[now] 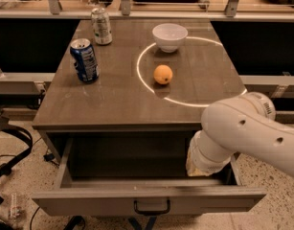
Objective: Open top drawer
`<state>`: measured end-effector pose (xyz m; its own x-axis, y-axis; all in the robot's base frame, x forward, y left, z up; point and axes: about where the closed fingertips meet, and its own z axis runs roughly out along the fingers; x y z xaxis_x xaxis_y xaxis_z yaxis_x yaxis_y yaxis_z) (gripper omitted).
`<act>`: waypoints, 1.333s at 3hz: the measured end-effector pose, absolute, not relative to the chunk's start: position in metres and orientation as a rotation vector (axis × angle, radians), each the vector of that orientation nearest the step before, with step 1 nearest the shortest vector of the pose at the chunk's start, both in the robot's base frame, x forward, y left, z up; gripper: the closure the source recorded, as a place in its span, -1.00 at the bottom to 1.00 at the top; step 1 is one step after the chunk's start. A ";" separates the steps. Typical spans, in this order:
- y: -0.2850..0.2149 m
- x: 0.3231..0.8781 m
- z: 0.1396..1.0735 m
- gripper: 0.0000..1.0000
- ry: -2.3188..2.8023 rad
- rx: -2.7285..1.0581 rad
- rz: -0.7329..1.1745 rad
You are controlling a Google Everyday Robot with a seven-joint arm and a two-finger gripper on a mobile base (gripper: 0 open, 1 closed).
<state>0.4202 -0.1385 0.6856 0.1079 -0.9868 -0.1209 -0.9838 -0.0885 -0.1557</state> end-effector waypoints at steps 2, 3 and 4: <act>-0.129 0.401 0.634 1.00 1.979 -2.255 0.051; -0.122 0.363 0.621 1.00 2.034 -2.241 0.092; -0.122 0.363 0.621 1.00 2.034 -2.241 0.092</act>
Offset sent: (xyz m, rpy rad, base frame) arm -0.0348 0.0110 -0.0726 -0.0212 0.1094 0.0394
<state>0.3634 -0.1221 0.6215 0.0985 -0.9877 -0.1213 -0.9946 -0.0938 -0.0436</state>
